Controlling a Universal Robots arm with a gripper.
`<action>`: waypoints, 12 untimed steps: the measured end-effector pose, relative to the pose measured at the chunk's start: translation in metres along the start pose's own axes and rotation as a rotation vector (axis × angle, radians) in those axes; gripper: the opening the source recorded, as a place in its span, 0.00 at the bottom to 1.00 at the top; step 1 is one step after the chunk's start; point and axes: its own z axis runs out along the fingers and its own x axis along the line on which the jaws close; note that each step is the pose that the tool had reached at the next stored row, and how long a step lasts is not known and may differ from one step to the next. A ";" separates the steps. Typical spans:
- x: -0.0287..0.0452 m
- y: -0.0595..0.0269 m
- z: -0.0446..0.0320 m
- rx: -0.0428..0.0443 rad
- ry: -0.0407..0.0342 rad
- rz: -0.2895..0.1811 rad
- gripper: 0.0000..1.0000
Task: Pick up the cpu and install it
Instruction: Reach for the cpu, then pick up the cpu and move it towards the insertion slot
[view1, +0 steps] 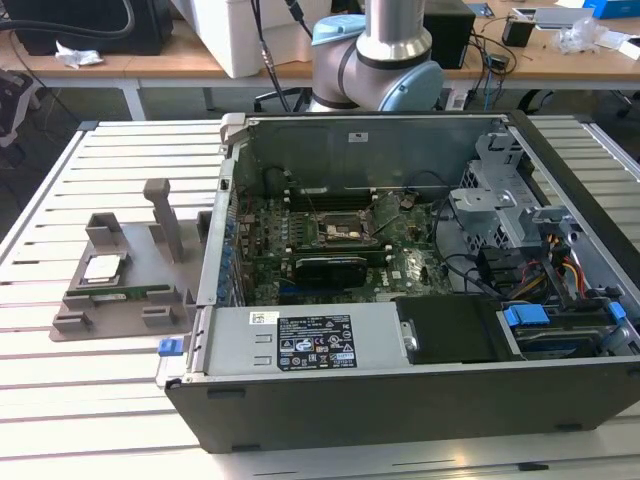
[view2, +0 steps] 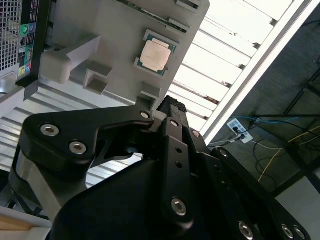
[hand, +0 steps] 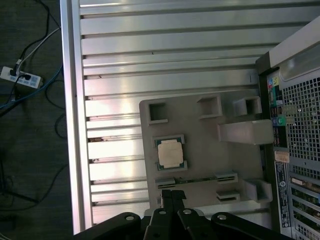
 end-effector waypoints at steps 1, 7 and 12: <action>0.0001 0.0000 0.0000 0.0000 -0.0001 0.000 0.11; 0.0004 0.0000 0.0000 0.0001 0.0000 0.000 0.11; 0.0007 -0.0001 0.0000 0.0000 -0.0001 0.000 0.36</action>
